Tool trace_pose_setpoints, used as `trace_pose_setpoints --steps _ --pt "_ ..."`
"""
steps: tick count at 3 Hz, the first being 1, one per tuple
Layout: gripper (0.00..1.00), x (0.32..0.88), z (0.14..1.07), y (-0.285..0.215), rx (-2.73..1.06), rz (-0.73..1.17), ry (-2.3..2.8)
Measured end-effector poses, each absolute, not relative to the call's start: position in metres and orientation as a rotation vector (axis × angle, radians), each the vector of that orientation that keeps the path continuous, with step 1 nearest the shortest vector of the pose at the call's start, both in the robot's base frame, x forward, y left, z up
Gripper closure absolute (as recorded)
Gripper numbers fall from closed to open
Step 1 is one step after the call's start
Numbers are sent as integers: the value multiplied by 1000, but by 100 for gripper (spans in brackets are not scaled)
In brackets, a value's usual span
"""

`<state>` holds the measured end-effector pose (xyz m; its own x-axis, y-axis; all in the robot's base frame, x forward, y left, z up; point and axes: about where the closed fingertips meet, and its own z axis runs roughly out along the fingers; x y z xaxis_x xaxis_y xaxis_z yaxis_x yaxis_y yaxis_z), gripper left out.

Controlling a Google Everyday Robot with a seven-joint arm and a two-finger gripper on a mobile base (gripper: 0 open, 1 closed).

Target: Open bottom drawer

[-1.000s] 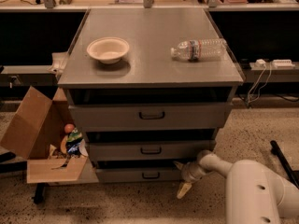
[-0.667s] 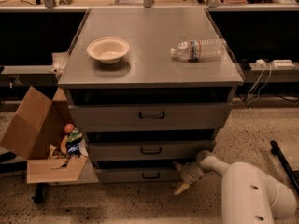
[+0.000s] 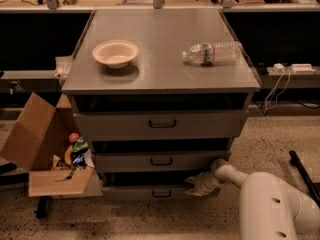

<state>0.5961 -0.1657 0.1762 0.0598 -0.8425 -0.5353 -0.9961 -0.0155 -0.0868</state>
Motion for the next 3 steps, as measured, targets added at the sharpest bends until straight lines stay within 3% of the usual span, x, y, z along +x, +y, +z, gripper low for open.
trace_pose_setpoints --steps 1,3 --pt "92 596 184 -166 -1908 469 1831" --pt "54 596 184 -166 -1908 469 1831"
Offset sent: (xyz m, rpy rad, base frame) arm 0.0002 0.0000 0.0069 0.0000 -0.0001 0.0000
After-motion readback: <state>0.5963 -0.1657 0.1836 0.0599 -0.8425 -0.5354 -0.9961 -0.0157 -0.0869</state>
